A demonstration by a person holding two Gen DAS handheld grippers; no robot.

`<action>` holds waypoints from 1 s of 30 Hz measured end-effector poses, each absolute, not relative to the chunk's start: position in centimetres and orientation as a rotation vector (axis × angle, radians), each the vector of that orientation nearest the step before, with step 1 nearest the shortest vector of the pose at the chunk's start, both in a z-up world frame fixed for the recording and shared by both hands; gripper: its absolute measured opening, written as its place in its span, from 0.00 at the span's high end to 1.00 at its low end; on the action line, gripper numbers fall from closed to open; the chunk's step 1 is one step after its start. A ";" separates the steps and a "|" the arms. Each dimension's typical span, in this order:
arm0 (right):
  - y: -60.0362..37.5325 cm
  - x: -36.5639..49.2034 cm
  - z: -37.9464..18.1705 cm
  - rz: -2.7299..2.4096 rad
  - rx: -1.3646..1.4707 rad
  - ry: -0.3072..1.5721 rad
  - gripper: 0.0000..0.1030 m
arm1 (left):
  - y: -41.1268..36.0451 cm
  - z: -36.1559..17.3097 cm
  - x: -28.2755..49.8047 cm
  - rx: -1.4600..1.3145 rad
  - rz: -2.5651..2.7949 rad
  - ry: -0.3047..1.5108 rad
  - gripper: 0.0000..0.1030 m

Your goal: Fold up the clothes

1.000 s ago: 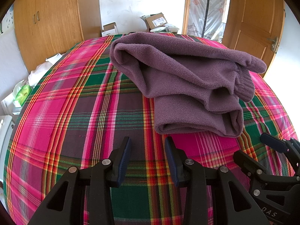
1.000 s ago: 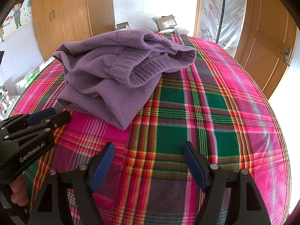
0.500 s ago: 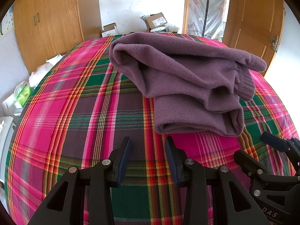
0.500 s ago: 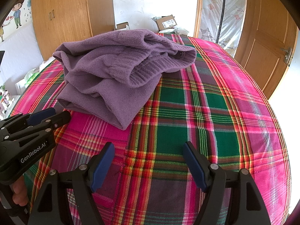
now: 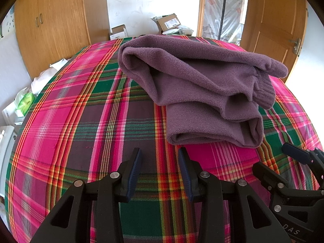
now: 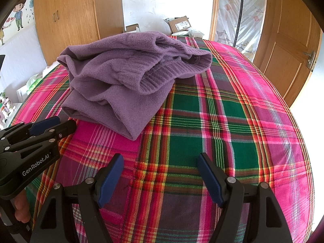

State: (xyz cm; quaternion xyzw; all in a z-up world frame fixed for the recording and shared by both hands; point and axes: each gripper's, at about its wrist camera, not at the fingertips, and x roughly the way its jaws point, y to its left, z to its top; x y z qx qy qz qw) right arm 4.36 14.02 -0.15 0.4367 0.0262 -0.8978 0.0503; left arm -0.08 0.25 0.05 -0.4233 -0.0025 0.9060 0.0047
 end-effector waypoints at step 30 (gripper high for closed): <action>13.8 4.8 0.0 -2.741 1.335 0.081 0.27 | -0.4 0.2 0.0 -1.308 2.807 -0.065 0.62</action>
